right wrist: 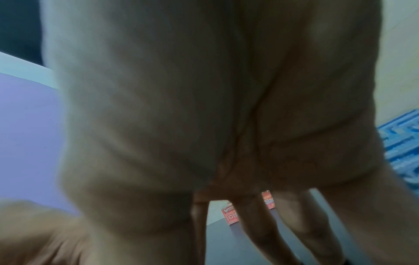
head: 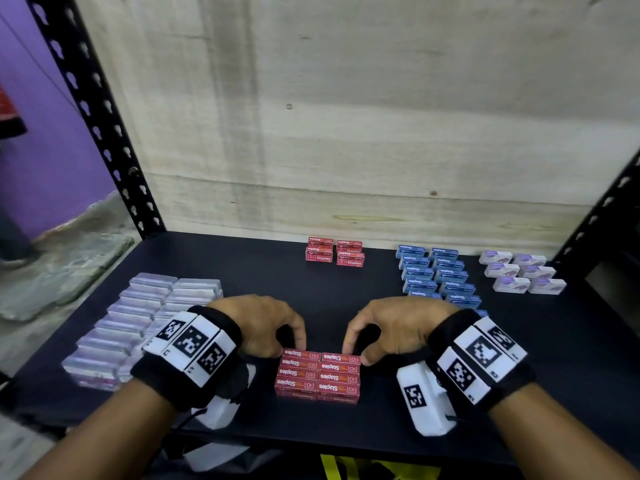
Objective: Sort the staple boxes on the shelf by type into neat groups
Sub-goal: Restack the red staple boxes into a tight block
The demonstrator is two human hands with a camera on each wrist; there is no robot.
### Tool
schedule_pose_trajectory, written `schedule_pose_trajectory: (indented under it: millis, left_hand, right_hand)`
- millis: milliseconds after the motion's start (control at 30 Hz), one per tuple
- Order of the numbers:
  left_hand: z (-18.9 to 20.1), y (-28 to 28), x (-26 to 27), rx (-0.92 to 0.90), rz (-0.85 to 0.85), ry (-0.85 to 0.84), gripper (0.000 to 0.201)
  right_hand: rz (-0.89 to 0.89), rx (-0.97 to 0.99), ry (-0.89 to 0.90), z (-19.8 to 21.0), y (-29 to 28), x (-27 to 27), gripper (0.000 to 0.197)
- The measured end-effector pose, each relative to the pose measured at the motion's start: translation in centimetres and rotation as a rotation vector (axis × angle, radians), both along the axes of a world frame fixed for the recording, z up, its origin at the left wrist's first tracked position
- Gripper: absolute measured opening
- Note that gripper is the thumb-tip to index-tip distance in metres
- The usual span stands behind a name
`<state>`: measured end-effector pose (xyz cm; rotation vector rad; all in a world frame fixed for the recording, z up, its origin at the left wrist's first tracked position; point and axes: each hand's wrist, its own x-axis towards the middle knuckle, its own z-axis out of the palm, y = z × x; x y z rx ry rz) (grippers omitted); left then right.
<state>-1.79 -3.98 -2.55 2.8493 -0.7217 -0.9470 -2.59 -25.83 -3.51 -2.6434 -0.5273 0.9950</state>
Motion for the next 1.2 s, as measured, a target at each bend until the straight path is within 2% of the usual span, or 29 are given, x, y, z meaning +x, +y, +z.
schedule_pose_trajectory:
  millis: [233,367,500,600,667,800,933,1033,1200]
  left_hand:
    - [-0.2,-0.1,0.2,0.012,-0.002,0.000,0.032]
    - [0.0,-0.1,0.7,0.026,0.016,0.029,0.043]
    - [0.5,-1.0,2.3,-0.042,0.058,0.006,0.036]
    - [0.9,-2.0,4.9,-0.125,0.097,-0.109,0.027]
    - [1.0,-2.6,6.9,-0.164,0.130,-0.190,0.024]
    - [0.7,-3.5,10.9,-0.173,0.170,-0.288,0.029]
    - [-0.2,-3.6,13.7,-0.094,0.185,-0.313,0.035]
    - [-1.5,-3.7,15.4,-0.068,0.207,-0.294,0.035]
    - [-3.1,-4.0,17.0,-0.066,0.257,-0.338,0.025]
  right_hand:
    - [0.002,-0.010,0.002,0.1,0.0,-0.2,0.023]
    - [-0.016,-0.052,0.010,0.5,-0.2,0.1,0.032]
    - [-0.074,-0.053,0.018,1.1,-0.4,1.8,0.034]
    - [-0.167,0.007,-0.068,1.2,-0.6,4.4,0.030]
    - [-0.205,0.009,-0.215,1.2,-0.7,6.4,0.023]
    - [-0.246,-0.035,-0.407,0.9,-0.9,10.2,0.024]
    - [-0.246,-0.161,-0.487,0.1,-0.9,12.5,0.025]
    - [-0.228,-0.232,-0.479,-0.5,-0.5,13.7,0.023]
    - [-0.226,-0.252,-0.476,-1.3,-0.1,14.8,0.021]
